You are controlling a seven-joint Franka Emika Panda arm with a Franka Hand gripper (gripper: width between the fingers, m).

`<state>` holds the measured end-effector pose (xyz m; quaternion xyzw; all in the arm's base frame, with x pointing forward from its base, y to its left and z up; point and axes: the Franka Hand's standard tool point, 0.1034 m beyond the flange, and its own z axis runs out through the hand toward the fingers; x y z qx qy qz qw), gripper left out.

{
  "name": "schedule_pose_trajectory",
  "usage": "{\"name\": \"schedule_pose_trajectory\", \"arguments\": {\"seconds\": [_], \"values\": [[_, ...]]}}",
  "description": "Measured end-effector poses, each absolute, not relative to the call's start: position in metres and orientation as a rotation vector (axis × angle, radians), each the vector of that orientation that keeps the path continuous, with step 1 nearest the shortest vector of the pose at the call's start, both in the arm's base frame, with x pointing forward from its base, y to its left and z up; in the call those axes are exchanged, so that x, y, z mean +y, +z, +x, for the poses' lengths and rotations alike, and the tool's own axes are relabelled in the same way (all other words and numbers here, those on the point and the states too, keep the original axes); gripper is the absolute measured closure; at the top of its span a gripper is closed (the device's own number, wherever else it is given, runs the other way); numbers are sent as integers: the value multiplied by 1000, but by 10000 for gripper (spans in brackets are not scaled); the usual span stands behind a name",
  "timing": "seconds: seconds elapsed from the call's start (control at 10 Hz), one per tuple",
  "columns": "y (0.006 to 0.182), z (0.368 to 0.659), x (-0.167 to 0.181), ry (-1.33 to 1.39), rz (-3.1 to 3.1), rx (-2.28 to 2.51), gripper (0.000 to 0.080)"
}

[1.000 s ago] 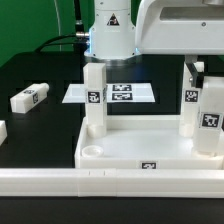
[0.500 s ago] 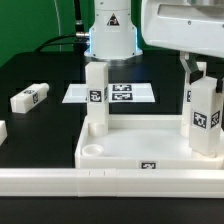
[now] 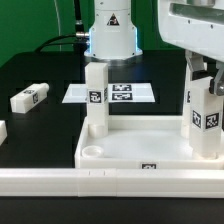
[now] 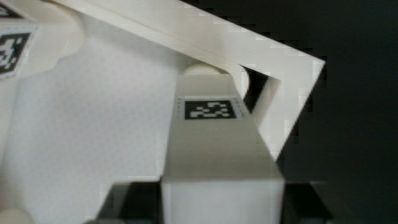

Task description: Assemble desk

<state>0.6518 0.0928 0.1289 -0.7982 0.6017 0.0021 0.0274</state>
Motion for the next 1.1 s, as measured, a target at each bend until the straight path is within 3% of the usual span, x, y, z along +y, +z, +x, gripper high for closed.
{"name": "schedule_pose_trajectory", "arguments": {"seconds": [0.2, 0.4, 0.5, 0.6, 1.1], "values": [[129, 652, 93, 8, -2415, 1923, 511], [128, 651, 93, 10, -2529, 1806, 240], [128, 651, 94, 9, -2561, 1765, 240], [128, 651, 97, 6, -2645, 1639, 168], [126, 650, 105, -10, -2948, 1012, 151]]}}
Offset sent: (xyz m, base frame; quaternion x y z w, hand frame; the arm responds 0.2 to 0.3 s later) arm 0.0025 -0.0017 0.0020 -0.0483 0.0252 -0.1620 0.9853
